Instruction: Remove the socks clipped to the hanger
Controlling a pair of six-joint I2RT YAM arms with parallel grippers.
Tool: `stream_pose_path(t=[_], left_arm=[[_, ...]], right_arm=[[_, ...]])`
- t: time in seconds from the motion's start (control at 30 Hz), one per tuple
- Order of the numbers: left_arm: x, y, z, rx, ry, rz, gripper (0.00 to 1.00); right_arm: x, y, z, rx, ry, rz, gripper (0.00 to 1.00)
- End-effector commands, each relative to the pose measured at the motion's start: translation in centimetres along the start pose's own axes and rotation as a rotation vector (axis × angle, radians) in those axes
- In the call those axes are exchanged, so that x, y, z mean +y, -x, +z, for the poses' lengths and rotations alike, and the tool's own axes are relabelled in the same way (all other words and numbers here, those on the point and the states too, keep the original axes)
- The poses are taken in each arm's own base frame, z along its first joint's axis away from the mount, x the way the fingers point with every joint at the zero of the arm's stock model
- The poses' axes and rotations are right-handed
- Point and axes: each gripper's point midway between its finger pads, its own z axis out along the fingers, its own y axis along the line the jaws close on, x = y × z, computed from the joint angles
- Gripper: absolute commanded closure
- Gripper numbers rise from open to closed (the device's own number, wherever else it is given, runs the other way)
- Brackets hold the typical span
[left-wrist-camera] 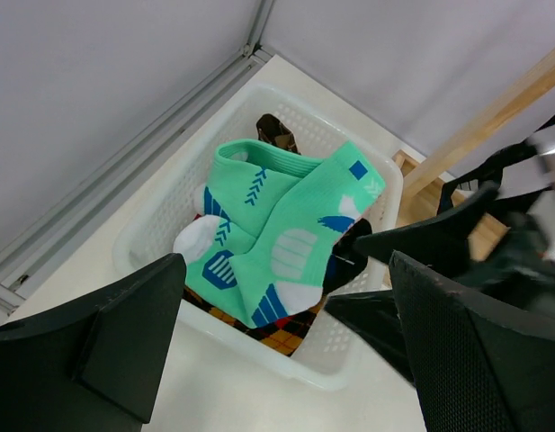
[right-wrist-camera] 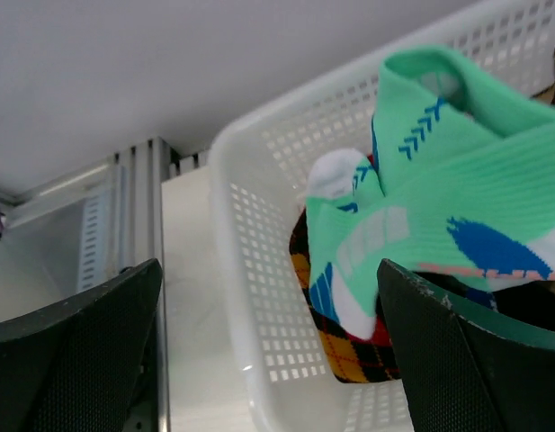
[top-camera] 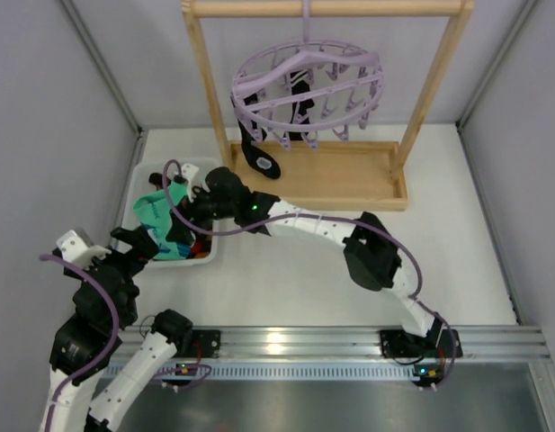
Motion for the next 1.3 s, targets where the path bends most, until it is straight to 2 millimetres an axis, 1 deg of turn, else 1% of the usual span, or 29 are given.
stream_pose_path(t=[0.0, 0.03, 0.1, 0.13, 0.17, 0.2, 0.23, 0.27, 0.3, 0.33, 0.37, 0.4, 0.43, 0.47, 0.5, 0.53, 0.57, 0.6, 0.63, 0.67, 0.7, 0.73, 0.77, 0.83, 1.0, 1.13, 1.17, 1.2, 1.27], left_arm=[[-0.1, -0.3, 0.2, 0.013, 0.006, 0.025, 0.02], [-0.1, -0.4, 0.2, 0.017, 0.004, 0.025, 0.02], [-0.2, -0.4, 0.2, 0.016, 0.002, 0.024, 0.02], [-0.1, -0.5, 0.2, 0.017, 0.005, 0.028, 0.02], [-0.1, -0.4, 0.2, 0.017, 0.002, 0.026, 0.02], [-0.2, -0.5, 0.2, 0.018, 0.000, 0.026, 0.02], [-0.2, -0.5, 0.1, 0.020, -0.007, 0.024, 0.02], [-0.2, -0.4, 0.1, 0.018, -0.011, 0.019, 0.02], [-0.4, -0.6, 0.1, 0.024, -0.019, 0.022, 0.02], [-0.6, -0.7, 0.1, 0.028, -0.030, 0.028, 0.02], [-1.5, -1.2, 0.1, 0.053, -0.070, 0.043, 0.02], [-2.1, -1.5, 0.2, 0.068, -0.103, 0.058, 0.02], [-3.2, -1.8, 0.4, 0.074, -0.149, 0.090, 0.02], [-4.4, -2.4, 0.5, 0.105, -0.193, 0.113, 0.02], [-5.9, -3.3, 0.3, 0.151, -0.266, 0.124, 0.02], [-7.3, -3.6, 0.3, 0.172, -0.312, 0.098, 0.02], [-8.7, -4.7, 0.7, 0.222, -0.342, 0.097, 0.02], [-11.0, -5.9, -0.1, 0.287, -0.452, 0.073, 0.02], [-13.1, -7.4, 0.4, 0.327, -0.507, 0.045, 0.02], [-14.6, -8.2, 0.5, 0.352, -0.557, 0.023, 0.02], [-16.1, -9.4, 0.0, 0.403, -0.633, 0.010, 0.02], [-16.6, -11.0, 0.4, 0.436, -0.643, 0.008, 0.02], [-18.3, -11.5, 1.4, 0.431, -0.670, -0.002, 0.02], [-19.7, -13.8, 2.6, 0.474, -0.684, 0.014, 0.02], [-24.1, -14.3, 5.5, 0.389, -0.771, 0.001, 0.02], [-25.8, -16.2, 8.7, 0.345, -0.754, 0.061, 0.02], [-25.8, -18.6, 9.9, 0.378, -0.735, 0.098, 0.02], [-26.8, -18.1, 10.7, 0.349, -0.744, 0.121, 0.02], [-27.0, -19.4, 12.6, 0.355, -0.693, 0.162, 0.02]], right_arm=[[2.6, 7.5, -4.5, -0.163, 0.007, -0.107, 0.01], [2.7, 8.4, -5.4, -0.183, 0.002, -0.118, 0.01], [1.7, 7.3, -6.1, -0.173, -0.043, -0.116, 0.01], [1.7, 8.7, -7.4, -0.218, -0.065, -0.133, 0.01], [1.2, 8.7, -8.0, -0.232, -0.097, -0.134, 0.00], [-0.9, 6.8, -8.5, -0.212, -0.178, -0.110, 0.01], [-0.7, 8.4, -10.1, -0.277, -0.206, -0.123, 0.00], [-1.9, 6.2, -10.5, -0.250, -0.249, -0.096, 0.01], [-3.7, 6.3, -11.7, -0.278, -0.332, -0.080, 0.01], [-3.8, 7.1, -13.2, -0.314, -0.363, -0.073, 0.00], [-4.8, 5.3, -13.9, -0.299, -0.396, -0.053, 0.01], [-5.7, 5.0, -15.0, -0.306, -0.426, -0.037, 0.01], [-5.3, 5.8, -16.6, -0.338, -0.429, -0.034, 0.01], [-5.9, 3.4, -17.3, -0.315, -0.444, -0.008, 0.01], [-6.5, 2.9, -18.6, -0.324, -0.460, 0.005, 0.01], [-5.4, 4.0, -20.6, -0.370, -0.454, 0.001, 0.01], [-5.9, 0.9, -21.6, -0.336, -0.472, 0.032, 0.01], [-6.7, 0.5, -23.3, -0.367, -0.525, 0.048, 0.01], [-5.7, 1.7, -25.9, -0.432, -0.536, 0.049, 0.01], [-6.3, -1.3, -27.1, -0.404, -0.570, 0.082, 0.01], [-7.1, -1.9, -29.0, -0.415, -0.618, 0.099, 0.01], [-6.3, -0.9, -31.5, -0.477, -0.630, 0.096, 0.01], [-6.7, -2.7, -32.7, -0.463, -0.659, 0.116, 0.01], [-6.9, -2.5, -36.4, -0.500, -0.714, 0.122, 0.01], [-7.1, -2.4, -41.7, -0.520, -0.820, 0.109, 0.01], [-7.5, -2.3, -43.3, -0.517, -0.849, 0.131, 0.01], [-7.3, -2.3, -43.3, -0.522, -0.830, 0.130, 0.01], [-7.1, -2.1, -43.6, -0.535, -0.826, 0.126, 0.00], [-6.3, -1.9, -44.1, -0.568, -0.808, 0.109, 0.00]])
